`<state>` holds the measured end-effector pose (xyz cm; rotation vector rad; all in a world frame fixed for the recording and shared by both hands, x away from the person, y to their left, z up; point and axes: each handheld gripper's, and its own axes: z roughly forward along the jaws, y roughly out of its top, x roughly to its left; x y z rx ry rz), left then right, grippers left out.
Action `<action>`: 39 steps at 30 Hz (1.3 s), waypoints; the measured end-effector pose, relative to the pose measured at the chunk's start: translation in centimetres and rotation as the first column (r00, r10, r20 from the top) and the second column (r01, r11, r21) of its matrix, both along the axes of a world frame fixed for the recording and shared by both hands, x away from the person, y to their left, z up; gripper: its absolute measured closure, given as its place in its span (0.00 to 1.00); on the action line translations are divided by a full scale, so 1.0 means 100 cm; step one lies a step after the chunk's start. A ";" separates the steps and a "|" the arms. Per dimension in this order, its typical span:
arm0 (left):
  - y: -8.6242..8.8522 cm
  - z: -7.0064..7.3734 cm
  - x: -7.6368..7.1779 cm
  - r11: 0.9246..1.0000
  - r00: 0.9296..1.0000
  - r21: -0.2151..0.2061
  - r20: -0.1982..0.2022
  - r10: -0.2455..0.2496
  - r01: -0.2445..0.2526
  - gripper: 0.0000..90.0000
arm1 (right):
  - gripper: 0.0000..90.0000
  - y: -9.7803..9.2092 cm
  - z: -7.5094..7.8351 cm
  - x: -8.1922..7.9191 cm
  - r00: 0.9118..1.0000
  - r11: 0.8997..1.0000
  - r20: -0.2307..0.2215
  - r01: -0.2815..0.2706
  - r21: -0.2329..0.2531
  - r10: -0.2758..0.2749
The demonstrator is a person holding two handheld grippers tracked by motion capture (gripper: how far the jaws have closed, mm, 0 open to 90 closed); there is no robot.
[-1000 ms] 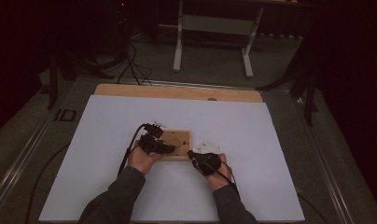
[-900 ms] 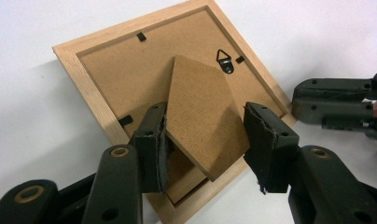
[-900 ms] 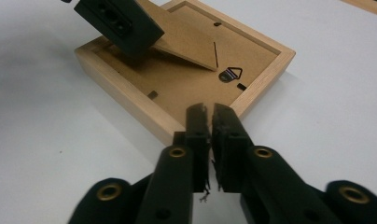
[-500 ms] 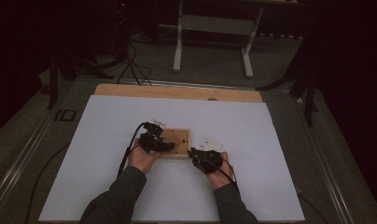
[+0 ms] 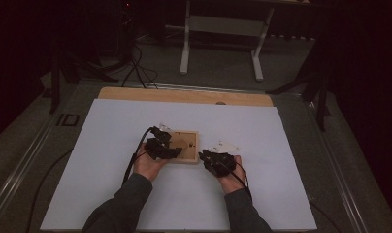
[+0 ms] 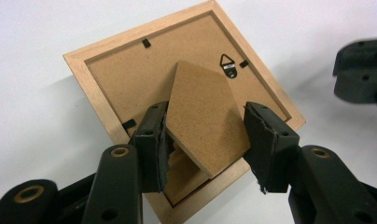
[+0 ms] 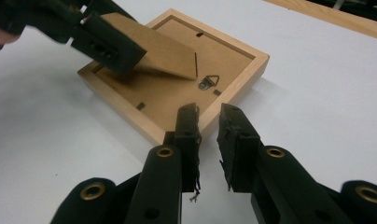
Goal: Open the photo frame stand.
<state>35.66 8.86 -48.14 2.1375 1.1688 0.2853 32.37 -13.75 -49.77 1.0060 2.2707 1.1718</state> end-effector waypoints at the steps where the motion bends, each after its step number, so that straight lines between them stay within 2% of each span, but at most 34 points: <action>1: 0.000 0.000 -0.001 1.000 1.000 0.004 0.003 -0.001 0.001 0.59 | 0.86 0.000 0.001 0.000 1.000 1.000 -0.001 0.001 0.006 -0.001; 12: 0.001 -0.003 -0.010 1.000 1.000 0.006 0.025 0.010 -0.010 0.59 | 0.84 0.000 0.002 0.002 1.000 1.000 -0.003 0.001 0.012 -0.001; 17: 0.001 -0.006 -0.014 1.000 0.998 0.008 0.057 0.006 -0.007 0.59 | 0.83 0.000 0.004 0.003 1.000 1.000 0.001 -0.002 0.016 0.002; 26: 0.001 -0.007 -0.020 1.000 0.996 0.011 0.090 0.006 -0.007 0.59 | 0.81 0.000 0.007 0.007 1.000 0.999 -0.011 -0.001 0.035 0.001; 39: 0.001 -0.009 -0.028 1.000 0.991 0.026 0.137 -0.003 0.000 0.59 | 0.76 -0.001 0.024 0.020 1.000 0.998 0.000 0.001 0.059 -0.001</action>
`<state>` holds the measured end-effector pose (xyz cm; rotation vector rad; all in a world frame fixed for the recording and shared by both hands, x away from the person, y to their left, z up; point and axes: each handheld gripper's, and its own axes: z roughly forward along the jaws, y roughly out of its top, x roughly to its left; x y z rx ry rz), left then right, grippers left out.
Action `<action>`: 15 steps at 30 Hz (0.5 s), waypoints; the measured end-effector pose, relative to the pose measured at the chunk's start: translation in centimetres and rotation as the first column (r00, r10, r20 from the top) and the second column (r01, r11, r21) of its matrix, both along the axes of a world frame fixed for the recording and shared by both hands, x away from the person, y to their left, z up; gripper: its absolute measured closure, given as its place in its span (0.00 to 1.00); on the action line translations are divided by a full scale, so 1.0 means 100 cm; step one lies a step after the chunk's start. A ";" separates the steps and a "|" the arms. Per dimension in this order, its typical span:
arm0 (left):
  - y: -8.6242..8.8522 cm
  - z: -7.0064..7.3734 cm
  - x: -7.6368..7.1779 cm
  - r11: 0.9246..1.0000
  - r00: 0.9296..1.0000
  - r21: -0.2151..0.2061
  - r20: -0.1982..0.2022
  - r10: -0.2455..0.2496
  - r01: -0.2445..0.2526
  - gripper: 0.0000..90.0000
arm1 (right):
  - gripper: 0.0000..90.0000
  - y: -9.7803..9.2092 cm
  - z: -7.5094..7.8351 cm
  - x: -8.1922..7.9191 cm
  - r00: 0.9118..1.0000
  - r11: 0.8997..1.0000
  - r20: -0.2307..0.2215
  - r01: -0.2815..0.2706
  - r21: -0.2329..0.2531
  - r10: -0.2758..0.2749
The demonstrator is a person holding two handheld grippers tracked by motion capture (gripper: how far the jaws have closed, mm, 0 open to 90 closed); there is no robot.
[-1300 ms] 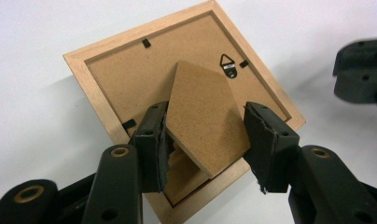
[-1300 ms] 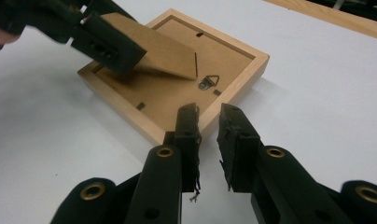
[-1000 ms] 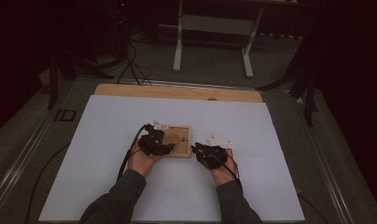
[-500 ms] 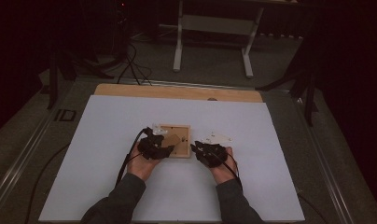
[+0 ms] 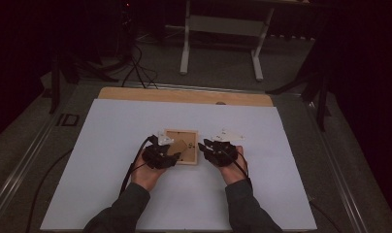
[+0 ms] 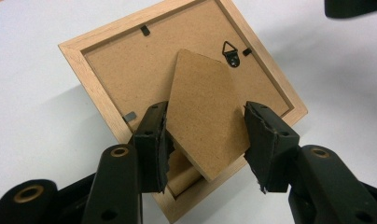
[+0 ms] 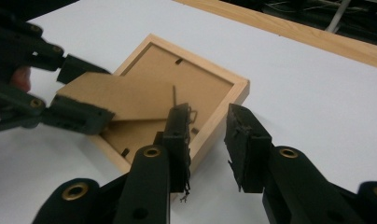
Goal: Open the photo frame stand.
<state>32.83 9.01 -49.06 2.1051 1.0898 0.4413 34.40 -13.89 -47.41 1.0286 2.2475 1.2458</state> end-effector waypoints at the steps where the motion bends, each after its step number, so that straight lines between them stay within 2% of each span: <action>1: 0.000 0.000 -0.001 1.000 1.000 0.003 0.003 -0.002 0.002 0.59 | 0.76 0.000 0.001 0.002 1.000 1.000 -0.002 0.004 0.002 -0.004; 6: -0.001 -0.002 -0.005 1.000 0.999 0.014 0.039 -0.007 0.007 0.59 | 0.70 -0.001 0.002 0.013 0.999 1.000 -0.041 -0.003 0.014 0.004; 15: -0.001 -0.004 -0.011 0.999 0.998 0.030 0.067 -0.012 0.010 0.59 | 0.64 0.002 0.003 0.029 0.997 1.000 -0.081 -0.006 0.029 0.009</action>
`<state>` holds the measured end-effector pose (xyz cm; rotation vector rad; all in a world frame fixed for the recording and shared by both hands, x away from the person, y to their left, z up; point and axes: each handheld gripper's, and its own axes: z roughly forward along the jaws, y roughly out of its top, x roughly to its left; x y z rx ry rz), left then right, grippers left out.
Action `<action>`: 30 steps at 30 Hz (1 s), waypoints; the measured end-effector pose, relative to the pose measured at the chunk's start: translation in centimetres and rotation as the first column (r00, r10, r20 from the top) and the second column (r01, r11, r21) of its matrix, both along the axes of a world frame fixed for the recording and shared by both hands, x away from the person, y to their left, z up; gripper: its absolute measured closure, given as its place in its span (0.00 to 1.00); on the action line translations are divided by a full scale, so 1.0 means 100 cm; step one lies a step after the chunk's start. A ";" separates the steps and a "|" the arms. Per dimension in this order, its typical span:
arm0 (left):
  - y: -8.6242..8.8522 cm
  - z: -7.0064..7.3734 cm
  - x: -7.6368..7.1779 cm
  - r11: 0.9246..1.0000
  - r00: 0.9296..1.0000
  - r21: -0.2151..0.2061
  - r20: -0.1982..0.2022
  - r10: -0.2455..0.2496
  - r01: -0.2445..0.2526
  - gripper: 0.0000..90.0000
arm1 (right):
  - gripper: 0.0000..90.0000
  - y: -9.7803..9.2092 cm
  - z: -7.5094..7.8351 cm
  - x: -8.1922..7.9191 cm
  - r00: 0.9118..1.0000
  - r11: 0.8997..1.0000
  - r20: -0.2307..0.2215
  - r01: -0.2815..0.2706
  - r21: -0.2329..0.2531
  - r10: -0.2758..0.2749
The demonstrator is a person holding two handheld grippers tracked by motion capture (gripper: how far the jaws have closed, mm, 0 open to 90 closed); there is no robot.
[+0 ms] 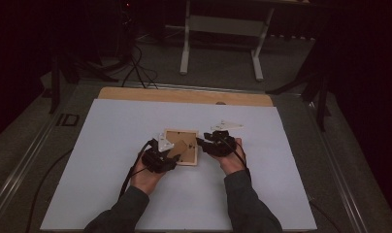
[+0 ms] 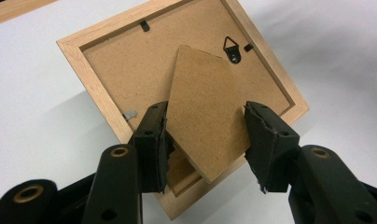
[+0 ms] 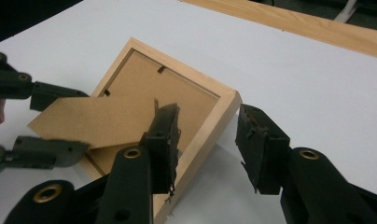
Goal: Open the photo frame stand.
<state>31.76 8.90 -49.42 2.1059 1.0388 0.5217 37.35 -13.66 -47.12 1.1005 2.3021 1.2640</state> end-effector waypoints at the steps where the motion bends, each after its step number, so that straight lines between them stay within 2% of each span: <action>1: 0.000 0.000 0.000 1.000 1.000 0.000 0.005 0.000 0.000 0.59 | 0.64 0.001 0.000 0.002 1.000 1.000 -0.009 0.001 0.000 -0.001; 11: -0.001 -0.002 -0.006 1.000 0.999 0.011 0.035 -0.001 0.001 0.59 | 0.59 0.005 -0.001 0.017 0.999 1.000 -0.052 0.010 0.005 -0.009; 20: -0.003 -0.003 -0.010 1.000 0.998 0.023 0.062 -0.002 0.000 0.59 | 0.57 0.010 -0.006 0.025 0.996 1.000 -0.091 0.003 -0.004 -0.003; 21: -0.003 -0.004 -0.012 1.000 0.998 0.025 0.071 -0.002 0.000 0.58 | 0.57 0.012 -0.007 0.028 0.994 1.000 -0.111 0.000 0.011 0.002; 27: -0.003 -0.006 -0.017 0.999 0.995 0.039 0.103 -0.009 0.005 0.58 | 0.54 0.012 -0.010 0.032 0.989 0.999 -0.150 -0.006 0.044 0.012; 30: -0.002 -0.009 -0.021 0.999 0.991 0.050 0.132 -0.025 0.019 0.58 | 0.53 0.012 -0.012 0.032 0.985 0.999 -0.170 -0.012 0.051 0.020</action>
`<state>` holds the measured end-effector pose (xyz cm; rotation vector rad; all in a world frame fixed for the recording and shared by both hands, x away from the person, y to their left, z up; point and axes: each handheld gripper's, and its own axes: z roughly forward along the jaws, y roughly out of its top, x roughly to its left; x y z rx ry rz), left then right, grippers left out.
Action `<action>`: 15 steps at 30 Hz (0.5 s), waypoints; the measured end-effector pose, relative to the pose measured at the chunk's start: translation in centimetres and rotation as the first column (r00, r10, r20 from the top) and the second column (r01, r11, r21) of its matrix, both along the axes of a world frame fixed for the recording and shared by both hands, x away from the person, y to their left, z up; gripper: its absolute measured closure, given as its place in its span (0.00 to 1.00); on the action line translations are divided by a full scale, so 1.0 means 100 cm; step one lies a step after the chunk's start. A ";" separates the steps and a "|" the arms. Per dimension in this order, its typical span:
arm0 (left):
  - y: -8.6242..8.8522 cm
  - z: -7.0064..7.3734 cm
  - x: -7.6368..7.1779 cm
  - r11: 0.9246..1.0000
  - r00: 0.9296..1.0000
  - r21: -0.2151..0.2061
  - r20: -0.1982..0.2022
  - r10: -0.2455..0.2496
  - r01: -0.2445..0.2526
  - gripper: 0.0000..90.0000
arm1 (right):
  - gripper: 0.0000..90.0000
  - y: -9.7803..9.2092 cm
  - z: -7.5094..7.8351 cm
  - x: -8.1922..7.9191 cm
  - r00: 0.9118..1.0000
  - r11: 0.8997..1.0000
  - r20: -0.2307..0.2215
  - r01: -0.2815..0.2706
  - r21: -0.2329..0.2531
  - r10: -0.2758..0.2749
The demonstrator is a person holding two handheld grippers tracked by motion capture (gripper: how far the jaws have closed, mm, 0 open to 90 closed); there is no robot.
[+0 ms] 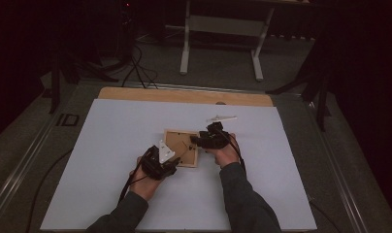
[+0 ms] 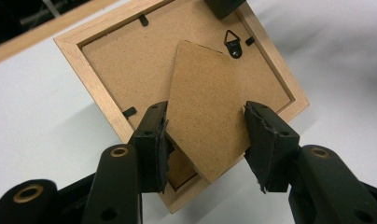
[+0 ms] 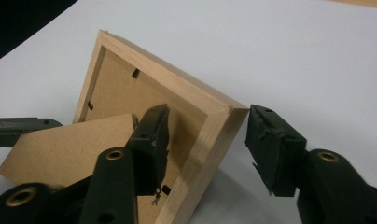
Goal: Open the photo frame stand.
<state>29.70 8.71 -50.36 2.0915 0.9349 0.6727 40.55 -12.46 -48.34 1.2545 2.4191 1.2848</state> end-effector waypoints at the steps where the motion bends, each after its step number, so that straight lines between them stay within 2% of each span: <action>1: 0.001 -0.001 -0.001 1.000 1.000 0.003 0.007 -0.003 0.003 0.58 | 0.52 0.000 0.000 0.000 1.000 1.000 -0.002 -0.005 0.004 0.005; 8: 0.003 -0.002 -0.005 1.000 1.000 0.012 0.027 -0.015 0.015 0.58 | 0.50 0.002 -0.001 0.000 0.999 0.999 -0.010 -0.034 0.027 0.034; 15: 0.007 -0.002 -0.004 1.000 1.000 -0.012 -0.002 -0.021 0.021 0.58 | 0.52 0.001 0.000 -0.002 0.999 0.999 -0.005 -0.049 0.024 0.049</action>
